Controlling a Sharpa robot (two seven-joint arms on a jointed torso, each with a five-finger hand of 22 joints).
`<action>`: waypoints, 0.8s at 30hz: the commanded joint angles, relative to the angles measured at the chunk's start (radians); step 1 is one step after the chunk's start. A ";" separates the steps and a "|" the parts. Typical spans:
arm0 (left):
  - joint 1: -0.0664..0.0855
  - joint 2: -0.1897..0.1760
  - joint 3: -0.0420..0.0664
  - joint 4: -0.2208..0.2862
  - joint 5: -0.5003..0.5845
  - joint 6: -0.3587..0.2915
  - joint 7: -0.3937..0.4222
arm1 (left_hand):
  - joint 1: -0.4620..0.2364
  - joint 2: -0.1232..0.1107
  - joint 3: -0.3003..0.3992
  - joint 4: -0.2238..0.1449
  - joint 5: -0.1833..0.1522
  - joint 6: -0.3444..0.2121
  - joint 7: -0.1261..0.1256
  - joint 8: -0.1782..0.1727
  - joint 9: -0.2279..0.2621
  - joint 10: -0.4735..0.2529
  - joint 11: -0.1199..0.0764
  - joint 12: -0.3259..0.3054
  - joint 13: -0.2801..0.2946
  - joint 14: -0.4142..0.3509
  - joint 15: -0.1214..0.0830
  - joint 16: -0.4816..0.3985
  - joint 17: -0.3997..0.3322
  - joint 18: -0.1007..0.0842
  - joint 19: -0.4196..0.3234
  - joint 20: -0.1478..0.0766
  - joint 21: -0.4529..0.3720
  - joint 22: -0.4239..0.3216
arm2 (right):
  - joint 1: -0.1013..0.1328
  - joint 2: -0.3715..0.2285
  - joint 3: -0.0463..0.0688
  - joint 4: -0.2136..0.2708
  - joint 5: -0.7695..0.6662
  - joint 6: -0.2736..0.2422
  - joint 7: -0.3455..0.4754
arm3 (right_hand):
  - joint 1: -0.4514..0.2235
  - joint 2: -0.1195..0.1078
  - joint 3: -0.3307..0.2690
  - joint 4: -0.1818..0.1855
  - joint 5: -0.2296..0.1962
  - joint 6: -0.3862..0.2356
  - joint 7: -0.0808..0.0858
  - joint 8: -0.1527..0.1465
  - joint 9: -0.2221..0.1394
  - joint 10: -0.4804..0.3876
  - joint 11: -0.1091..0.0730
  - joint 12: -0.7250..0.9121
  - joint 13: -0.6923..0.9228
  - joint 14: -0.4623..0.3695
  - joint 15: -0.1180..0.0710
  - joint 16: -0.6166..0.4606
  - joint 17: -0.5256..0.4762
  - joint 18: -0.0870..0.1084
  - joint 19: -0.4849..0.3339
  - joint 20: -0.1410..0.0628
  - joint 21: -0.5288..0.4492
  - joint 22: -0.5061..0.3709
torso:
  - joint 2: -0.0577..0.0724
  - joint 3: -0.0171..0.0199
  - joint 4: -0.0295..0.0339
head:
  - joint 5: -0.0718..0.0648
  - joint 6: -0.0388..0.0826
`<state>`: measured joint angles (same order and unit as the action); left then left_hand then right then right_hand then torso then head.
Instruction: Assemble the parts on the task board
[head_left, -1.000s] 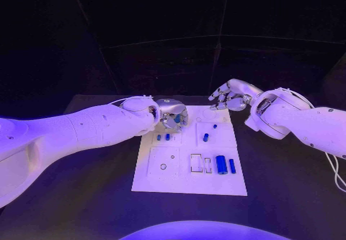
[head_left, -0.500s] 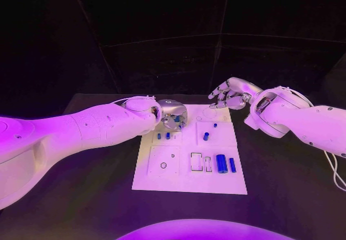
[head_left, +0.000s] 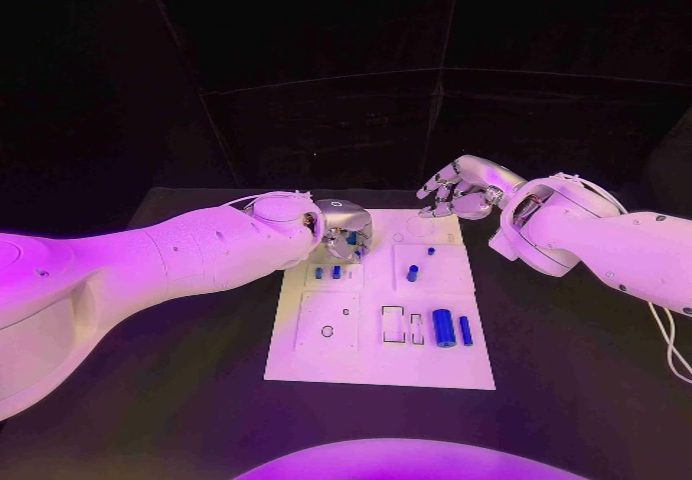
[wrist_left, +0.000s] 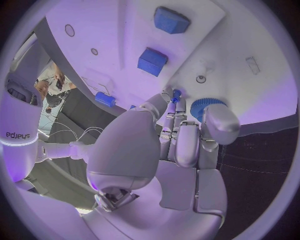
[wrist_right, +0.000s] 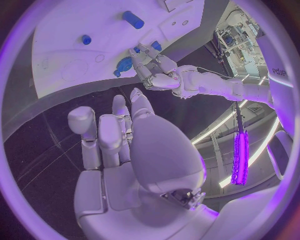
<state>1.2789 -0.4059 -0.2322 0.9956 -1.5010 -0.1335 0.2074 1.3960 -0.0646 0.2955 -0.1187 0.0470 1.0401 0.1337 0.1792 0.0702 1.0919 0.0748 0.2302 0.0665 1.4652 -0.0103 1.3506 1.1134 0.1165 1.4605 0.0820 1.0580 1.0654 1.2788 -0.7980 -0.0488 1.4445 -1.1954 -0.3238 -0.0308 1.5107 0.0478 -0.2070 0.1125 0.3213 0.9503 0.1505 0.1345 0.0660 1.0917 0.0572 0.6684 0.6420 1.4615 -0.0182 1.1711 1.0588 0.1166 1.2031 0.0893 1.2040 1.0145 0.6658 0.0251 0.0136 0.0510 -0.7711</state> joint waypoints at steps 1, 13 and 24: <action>-0.002 0.001 -0.002 -0.005 -0.015 0.024 -0.025 | -0.014 -0.002 0.011 -0.003 0.003 0.007 0.001 -0.007 -0.002 -0.002 0.002 -0.012 -0.002 0.026 -0.003 -0.003 -0.004 -0.009 0.002 -0.002 0.005 0.003 | 0.002 0.000 0.001 0.002 0.003 -0.008 0.002 | 0.002 0.001 -0.003 0.002 0.005 -0.005 -0.001 -0.007 0.000 0.008 0.001 -0.005 -0.001 0.006 0.000 -0.005 -0.001 0.006 0.007 0.003 -0.006 -0.001 | 0.000 0.0002 -0.0003 | -0.002 0.000; -0.002 -0.008 -0.001 -0.005 -0.015 0.031 -0.037 | -0.037 -0.031 0.031 -0.008 0.003 -0.009 0.005 -0.032 -0.004 -0.041 0.013 -0.049 -0.002 0.023 0.006 -0.004 -0.018 -0.005 -0.006 0.005 -0.016 -0.013 | 0.002 0.000 0.001 0.001 0.003 -0.006 0.003 | 0.002 0.001 -0.003 0.002 0.005 -0.005 -0.001 -0.007 0.000 0.008 0.001 -0.005 -0.001 0.006 0.000 -0.005 -0.001 0.006 0.007 0.003 -0.006 -0.001 | 0.000 -0.0005 0.0014 | -0.003 -0.003; -0.002 -0.014 -0.001 -0.001 -0.015 0.043 -0.043 | -0.040 -0.033 0.034 -0.009 0.003 -0.007 0.006 -0.035 -0.003 -0.043 0.014 -0.052 0.000 0.023 0.006 -0.004 -0.020 -0.003 -0.008 0.006 -0.021 -0.018 | 0.002 0.000 0.001 0.001 0.003 -0.005 0.004 | 0.002 0.001 -0.003 0.002 0.005 -0.005 -0.001 -0.007 0.000 0.008 0.001 -0.005 -0.001 0.006 0.000 -0.005 -0.001 0.006 0.007 0.003 -0.006 -0.001 | 0.000 -0.0005 0.0008 | 0.000 -0.003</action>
<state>1.2812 -0.4172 -0.2295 0.9962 -1.5026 -0.1297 0.1865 1.3619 -0.0990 0.3233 -0.1269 0.0470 1.0360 0.1373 0.1474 0.0673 1.0555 0.0894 0.1807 0.0651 1.4652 -0.0103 1.3506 1.0941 0.1165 1.4569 0.0856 1.0387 1.0477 1.2788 -0.7981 -0.0488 1.4444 -1.1938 -0.3236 -0.0311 1.5107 0.0478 -0.2070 0.1124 0.3212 0.9503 0.1505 0.1346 0.0661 1.0917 0.0572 0.6684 0.6422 1.4615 -0.0181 1.1711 1.0588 0.1166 1.2030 0.0894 1.2040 1.0147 0.6660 0.0248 0.0148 0.0502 -0.7744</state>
